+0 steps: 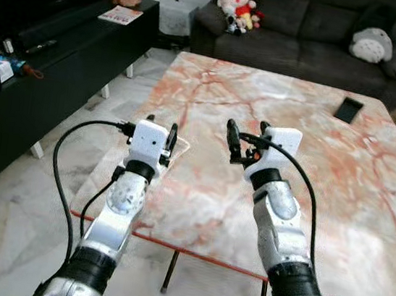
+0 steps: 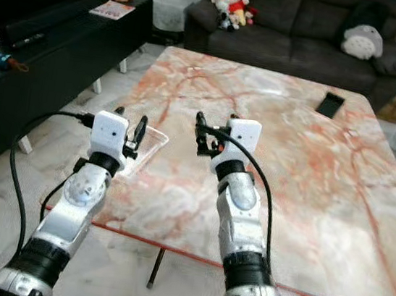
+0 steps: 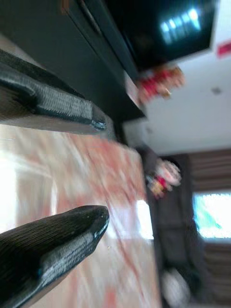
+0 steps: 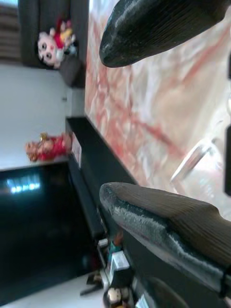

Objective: Picking trash to rubbish bin

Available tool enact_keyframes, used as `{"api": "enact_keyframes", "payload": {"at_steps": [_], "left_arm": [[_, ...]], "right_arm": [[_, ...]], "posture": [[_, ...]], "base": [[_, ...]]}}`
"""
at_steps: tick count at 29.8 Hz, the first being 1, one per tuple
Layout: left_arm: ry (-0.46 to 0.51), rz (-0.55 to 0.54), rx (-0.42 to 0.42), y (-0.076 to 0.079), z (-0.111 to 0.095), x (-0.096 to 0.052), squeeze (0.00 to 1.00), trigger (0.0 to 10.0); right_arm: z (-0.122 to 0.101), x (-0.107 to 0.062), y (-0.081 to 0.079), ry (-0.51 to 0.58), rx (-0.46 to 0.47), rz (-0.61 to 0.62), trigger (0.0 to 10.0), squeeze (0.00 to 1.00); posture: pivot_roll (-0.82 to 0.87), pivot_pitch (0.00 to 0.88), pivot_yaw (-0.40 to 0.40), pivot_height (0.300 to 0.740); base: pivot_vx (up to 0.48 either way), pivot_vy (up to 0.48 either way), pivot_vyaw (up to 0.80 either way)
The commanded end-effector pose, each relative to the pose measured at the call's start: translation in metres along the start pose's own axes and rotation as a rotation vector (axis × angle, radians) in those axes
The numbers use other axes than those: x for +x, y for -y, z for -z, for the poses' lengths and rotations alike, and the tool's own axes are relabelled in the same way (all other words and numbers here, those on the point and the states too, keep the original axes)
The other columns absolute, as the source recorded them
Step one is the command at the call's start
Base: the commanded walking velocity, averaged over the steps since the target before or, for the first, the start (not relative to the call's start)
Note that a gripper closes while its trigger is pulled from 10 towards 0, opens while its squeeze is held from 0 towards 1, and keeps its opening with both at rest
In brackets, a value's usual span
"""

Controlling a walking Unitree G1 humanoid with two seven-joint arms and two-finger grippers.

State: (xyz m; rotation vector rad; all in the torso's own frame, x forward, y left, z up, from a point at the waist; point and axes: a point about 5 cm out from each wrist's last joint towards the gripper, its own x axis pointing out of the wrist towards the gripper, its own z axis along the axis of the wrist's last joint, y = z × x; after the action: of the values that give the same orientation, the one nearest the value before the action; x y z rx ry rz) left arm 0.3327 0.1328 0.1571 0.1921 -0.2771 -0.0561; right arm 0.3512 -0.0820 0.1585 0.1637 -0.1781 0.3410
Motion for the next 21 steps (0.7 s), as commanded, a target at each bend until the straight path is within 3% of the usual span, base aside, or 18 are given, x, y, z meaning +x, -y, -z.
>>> {"api": "enact_keyframes", "payload": {"at_steps": [1, 4, 7, 15, 16, 21], "left_arm": [[0.023, 0.018, -0.018, 0.010, -0.008, 0.003, 0.00, 10.0], [0.005, 0.022, -0.015, 0.009, -0.005, 0.002, 0.00, 10.0], [-0.012, 0.068, -0.030, 0.014, -0.002, 0.000, 0.00, 10.0], [-0.074, 0.072, -0.041, 0.014, 0.007, -0.004, 0.00, 10.0], [-0.146, 0.105, -0.037, 0.016, 0.016, -0.006, 0.00, 10.0], [-0.262, 0.172, -0.013, 0.021, 0.032, -0.008, 0.00, 10.0]], "right_arm": [[-0.002, -0.001, 0.012, -0.002, -0.007, 0.035, 10.0, 0.00], [-0.002, -0.001, 0.013, -0.004, -0.012, 0.036, 10.0, 0.00], [-0.002, 0.000, 0.012, -0.006, -0.010, 0.032, 10.0, 0.00], [-0.002, 0.000, 0.009, -0.006, -0.007, 0.023, 10.0, 0.00], [-0.001, 0.000, 0.009, -0.009, -0.006, 0.021, 10.0, 0.00], [-0.001, 0.000, 0.008, -0.011, -0.005, 0.018, 10.0, 0.00]], "posture": [[0.03, 0.030, -0.081, 0.740], [0.03, 0.034, -0.082, 0.740], [0.03, 0.036, -0.082, 0.740], [0.03, 0.052, -0.081, 0.740], [0.04, 0.057, -0.081, 0.740], [0.04, 0.061, -0.081, 0.740]], "base": [[0.416, 0.000, 0.00], [0.409, 0.000, 0.00], [0.000, 0.000, 0.00], [0.000, 0.000, 0.00], [0.000, 0.000, 0.00], [0.000, 0.000, 0.00]]}}
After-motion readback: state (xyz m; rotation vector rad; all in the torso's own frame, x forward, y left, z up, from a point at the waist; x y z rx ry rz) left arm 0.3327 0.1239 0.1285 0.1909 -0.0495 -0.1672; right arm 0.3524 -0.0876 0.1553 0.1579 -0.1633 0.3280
